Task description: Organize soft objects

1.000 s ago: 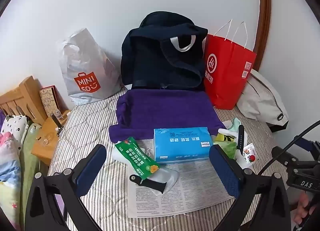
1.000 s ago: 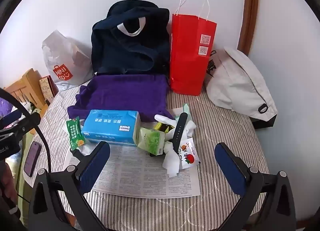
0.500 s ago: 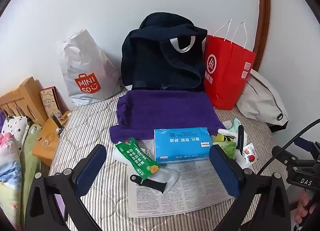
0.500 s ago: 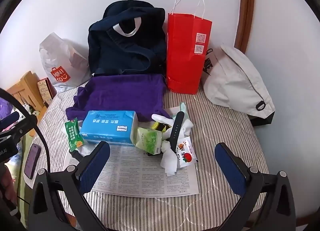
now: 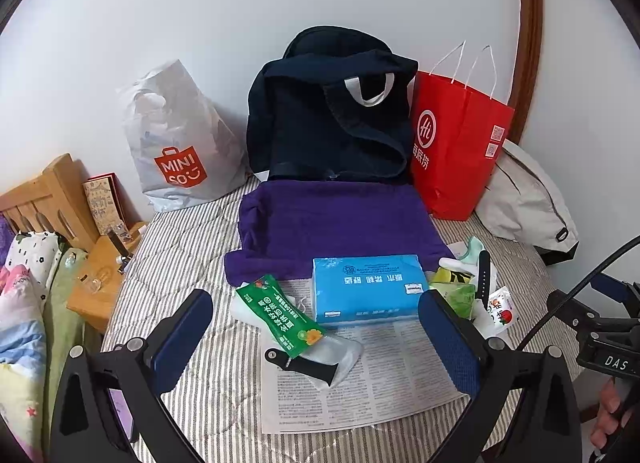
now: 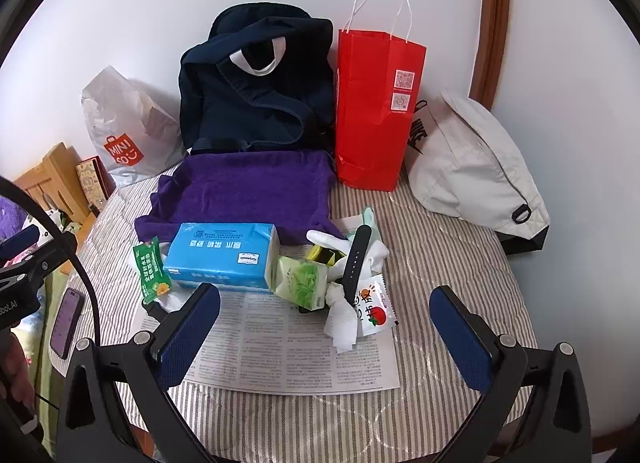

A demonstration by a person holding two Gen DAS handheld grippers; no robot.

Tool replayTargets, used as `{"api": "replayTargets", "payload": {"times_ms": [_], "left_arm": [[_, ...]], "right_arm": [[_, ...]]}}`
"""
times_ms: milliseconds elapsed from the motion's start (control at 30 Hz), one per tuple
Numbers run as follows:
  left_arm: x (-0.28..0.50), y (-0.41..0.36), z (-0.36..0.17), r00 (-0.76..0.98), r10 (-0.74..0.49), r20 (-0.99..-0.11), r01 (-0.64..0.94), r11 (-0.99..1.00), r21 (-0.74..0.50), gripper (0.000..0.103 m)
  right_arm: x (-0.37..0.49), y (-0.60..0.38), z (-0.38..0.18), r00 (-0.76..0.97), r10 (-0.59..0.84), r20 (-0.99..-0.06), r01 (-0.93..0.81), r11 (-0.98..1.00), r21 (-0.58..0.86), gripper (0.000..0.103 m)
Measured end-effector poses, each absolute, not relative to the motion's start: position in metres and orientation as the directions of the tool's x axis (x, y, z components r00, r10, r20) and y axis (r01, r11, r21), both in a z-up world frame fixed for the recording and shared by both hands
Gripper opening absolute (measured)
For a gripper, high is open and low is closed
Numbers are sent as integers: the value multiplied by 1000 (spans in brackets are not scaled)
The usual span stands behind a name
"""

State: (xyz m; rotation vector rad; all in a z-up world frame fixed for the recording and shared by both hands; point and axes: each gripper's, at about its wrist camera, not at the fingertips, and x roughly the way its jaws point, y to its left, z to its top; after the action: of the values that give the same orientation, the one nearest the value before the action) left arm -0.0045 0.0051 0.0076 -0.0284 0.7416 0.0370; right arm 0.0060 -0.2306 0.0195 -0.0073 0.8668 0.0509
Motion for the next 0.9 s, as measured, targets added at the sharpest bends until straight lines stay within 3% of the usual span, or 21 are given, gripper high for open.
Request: {"api": "replayTargets", "payload": {"times_ms": [900], "left_arm": [[-4, 1, -1, 735, 25, -678, -41, 999, -8, 103]], "right_arm": [[4, -232, 22, 651, 40, -758, -44, 999, 15, 103]]}}
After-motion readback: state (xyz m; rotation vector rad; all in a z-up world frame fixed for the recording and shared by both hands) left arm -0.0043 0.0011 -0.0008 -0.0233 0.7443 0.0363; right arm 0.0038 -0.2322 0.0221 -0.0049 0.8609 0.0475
